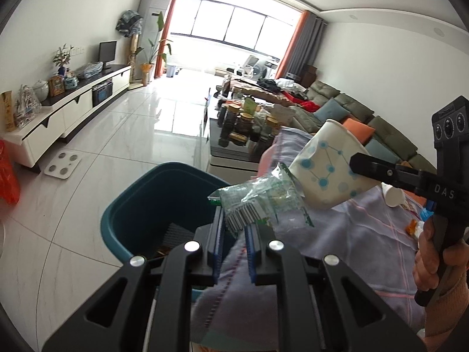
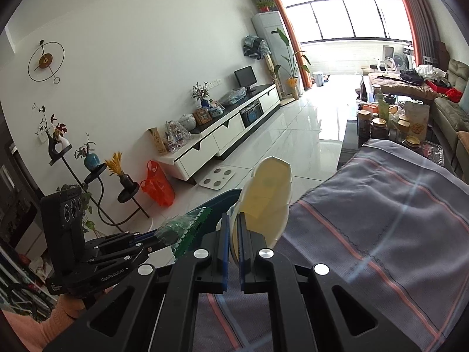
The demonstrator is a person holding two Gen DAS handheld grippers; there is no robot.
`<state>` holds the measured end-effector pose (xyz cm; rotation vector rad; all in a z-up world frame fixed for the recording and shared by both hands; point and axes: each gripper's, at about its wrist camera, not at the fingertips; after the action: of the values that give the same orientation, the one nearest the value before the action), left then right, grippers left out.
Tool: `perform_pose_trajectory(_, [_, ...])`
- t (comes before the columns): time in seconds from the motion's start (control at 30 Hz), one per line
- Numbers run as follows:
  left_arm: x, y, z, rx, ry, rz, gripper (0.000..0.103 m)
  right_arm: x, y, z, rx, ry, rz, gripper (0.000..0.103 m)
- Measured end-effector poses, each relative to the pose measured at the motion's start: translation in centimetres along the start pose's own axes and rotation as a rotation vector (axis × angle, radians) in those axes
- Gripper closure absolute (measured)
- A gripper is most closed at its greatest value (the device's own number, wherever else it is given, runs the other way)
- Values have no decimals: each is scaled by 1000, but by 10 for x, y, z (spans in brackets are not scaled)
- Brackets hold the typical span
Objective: Collect trash
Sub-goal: 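Carry the wrapper and cup to the teal bin and open both grippers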
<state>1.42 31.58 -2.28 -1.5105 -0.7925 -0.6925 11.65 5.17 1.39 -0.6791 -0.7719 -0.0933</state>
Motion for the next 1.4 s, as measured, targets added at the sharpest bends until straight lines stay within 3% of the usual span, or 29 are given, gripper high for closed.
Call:
perform_pose_trajectory(0.37, [-9,19,39,70,-60,50,88,4,50,13,-13,-18,73,98])
perform_pose_trajectory(1.1, [-34,71,69,120,-144,187,87,-7,129,22,-89,-20,251,94])
perform_pose_trajectory(1.2, [-36,77,70,120,-151,199,82,-8,131,22,-91,-11,256,90])
perform_pose_trajectory(1.3, [-37,85,72,122,-162,208,68,-8,130,20,-95,-8,255,85])
perform_pose_trajectory(1.4, [-39,88,73,123,-167,210,67,-9,126,16,-91,8,249,85])
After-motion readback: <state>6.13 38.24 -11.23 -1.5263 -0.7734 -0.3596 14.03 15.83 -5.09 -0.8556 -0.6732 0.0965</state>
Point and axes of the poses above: each gripper's, at about its wrist camera, not at the fingertips, and y roughly the way its jaws point, z to its left, x to its top, and after that the axes turned 13 degrees about y, right-handed
